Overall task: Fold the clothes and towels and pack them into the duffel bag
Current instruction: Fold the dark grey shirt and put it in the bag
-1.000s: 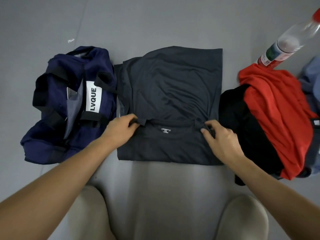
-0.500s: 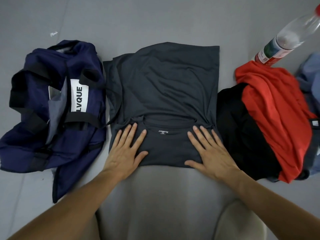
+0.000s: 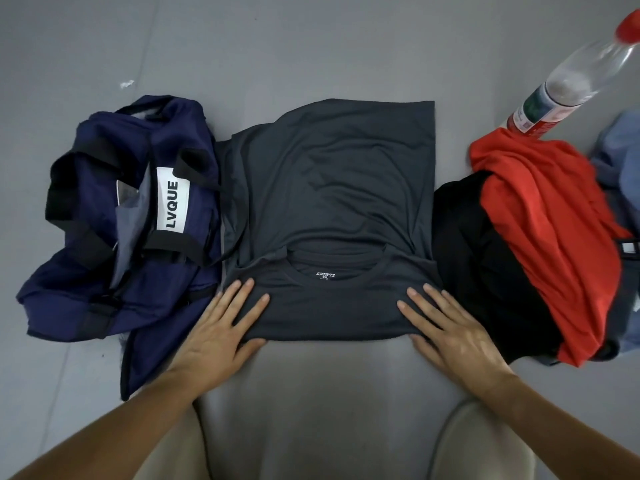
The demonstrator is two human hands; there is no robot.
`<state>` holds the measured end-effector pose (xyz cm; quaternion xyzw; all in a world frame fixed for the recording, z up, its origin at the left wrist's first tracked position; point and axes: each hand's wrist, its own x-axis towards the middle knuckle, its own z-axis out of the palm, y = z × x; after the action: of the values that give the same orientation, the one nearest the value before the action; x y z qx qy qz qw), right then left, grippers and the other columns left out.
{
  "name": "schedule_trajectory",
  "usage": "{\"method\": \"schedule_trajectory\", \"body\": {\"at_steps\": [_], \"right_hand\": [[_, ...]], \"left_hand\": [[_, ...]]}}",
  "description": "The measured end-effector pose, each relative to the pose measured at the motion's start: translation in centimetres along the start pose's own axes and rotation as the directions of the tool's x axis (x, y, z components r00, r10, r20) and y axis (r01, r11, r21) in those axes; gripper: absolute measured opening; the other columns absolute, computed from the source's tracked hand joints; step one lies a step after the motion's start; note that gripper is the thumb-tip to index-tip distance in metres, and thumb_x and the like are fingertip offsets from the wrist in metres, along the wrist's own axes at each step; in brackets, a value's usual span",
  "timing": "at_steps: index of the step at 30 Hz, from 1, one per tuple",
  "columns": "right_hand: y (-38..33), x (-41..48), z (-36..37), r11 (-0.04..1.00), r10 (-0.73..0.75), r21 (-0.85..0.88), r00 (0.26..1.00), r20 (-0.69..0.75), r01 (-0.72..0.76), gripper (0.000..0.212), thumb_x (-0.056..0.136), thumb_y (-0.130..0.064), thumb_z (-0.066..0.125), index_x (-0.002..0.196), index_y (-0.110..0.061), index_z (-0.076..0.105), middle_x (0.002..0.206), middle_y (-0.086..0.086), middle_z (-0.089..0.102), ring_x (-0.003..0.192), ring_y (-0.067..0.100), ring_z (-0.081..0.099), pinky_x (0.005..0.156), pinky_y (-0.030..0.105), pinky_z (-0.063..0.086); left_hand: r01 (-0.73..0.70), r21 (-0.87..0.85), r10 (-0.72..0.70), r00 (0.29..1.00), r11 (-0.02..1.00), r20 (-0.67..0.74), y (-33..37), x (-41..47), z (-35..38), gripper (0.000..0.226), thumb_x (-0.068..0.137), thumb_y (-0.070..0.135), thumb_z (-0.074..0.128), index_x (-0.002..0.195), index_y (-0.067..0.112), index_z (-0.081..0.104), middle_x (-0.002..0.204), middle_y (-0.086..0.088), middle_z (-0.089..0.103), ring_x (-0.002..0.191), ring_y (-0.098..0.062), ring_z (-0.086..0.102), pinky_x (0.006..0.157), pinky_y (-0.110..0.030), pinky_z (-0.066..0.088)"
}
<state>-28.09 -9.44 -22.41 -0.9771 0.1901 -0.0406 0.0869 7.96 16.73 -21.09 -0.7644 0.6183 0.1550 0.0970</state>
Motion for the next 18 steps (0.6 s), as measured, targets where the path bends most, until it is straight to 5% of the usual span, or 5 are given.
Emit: {"method": "schedule_trajectory", "body": {"at_steps": [6, 9, 12, 14, 18], "right_hand": [[-1.5, 0.8, -1.3, 0.990, 0.112, 0.089, 0.991, -0.066, -0.106, 0.037, 0.096, -0.030, 0.050, 0.124, -0.020, 0.072, 0.136, 0.001, 0.063, 0.136, 0.030, 0.050, 0.109, 0.051, 0.043], [-2.8, 0.6, -2.9, 0.953, 0.227, 0.206, 0.974, -0.005, -0.221, 0.036, 0.088, -0.036, 0.051, 0.102, -0.021, 0.080, 0.111, -0.004, 0.075, 0.123, 0.022, 0.062, 0.110, 0.043, 0.041], [-3.1, 1.3, -5.5, 0.887, 0.349, 0.289, 0.933, 0.092, -0.360, 0.031, 0.085, -0.039, 0.049, 0.080, -0.021, 0.074, 0.078, -0.004, 0.073, 0.084, 0.021, 0.072, 0.080, 0.041, 0.057], [-2.7, 3.0, -7.0, 0.859, 0.420, 0.283, 0.903, 0.088, -0.427, 0.029, 0.086, -0.041, 0.049, 0.079, -0.021, 0.068, 0.068, -0.002, 0.066, 0.065, 0.021, 0.067, 0.056, 0.037, 0.053], [-0.9, 8.9, -7.1, 0.884, 0.438, 0.225, 0.894, -0.091, -0.410, 0.015, 0.093, -0.032, 0.059, 0.095, -0.021, 0.070, 0.071, 0.002, 0.067, 0.065, 0.026, 0.065, 0.054, 0.036, 0.051]], "left_hand": [[0.014, -0.045, -0.015, 1.000, 0.999, -0.016, 0.4, 0.1, -1.2, 0.061, 0.101, 0.053, 0.028, 0.157, 0.030, 0.028, 0.166, -0.006, 0.020, 0.153, -0.026, 0.020, 0.119, -0.043, 0.022], [-0.106, -0.053, 0.103, 0.993, 0.993, -0.055, 0.4, -1.5, -2.6, 0.052, 0.102, 0.052, 0.032, 0.149, 0.033, 0.047, 0.158, 0.000, 0.040, 0.143, -0.023, 0.038, 0.114, -0.039, 0.027], [-0.174, -0.151, 0.152, 0.978, 0.973, -0.145, -0.1, -2.2, -4.7, 0.050, 0.104, 0.053, 0.031, 0.130, 0.028, 0.066, 0.130, 0.008, 0.065, 0.115, -0.015, 0.062, 0.100, -0.027, 0.039], [-0.134, -0.218, 0.089, 0.975, 0.967, -0.204, -0.5, -1.0, -6.4, 0.053, 0.104, 0.054, 0.030, 0.114, 0.022, 0.072, 0.107, 0.006, 0.072, 0.092, -0.016, 0.069, 0.083, -0.025, 0.047], [0.072, -0.267, -0.146, 0.953, 0.961, -0.266, -1.9, 4.5, -8.8, 0.042, 0.098, 0.053, 0.041, 0.098, 0.020, 0.067, 0.086, 0.002, 0.071, 0.078, -0.023, 0.070, 0.060, -0.034, 0.052]]}}
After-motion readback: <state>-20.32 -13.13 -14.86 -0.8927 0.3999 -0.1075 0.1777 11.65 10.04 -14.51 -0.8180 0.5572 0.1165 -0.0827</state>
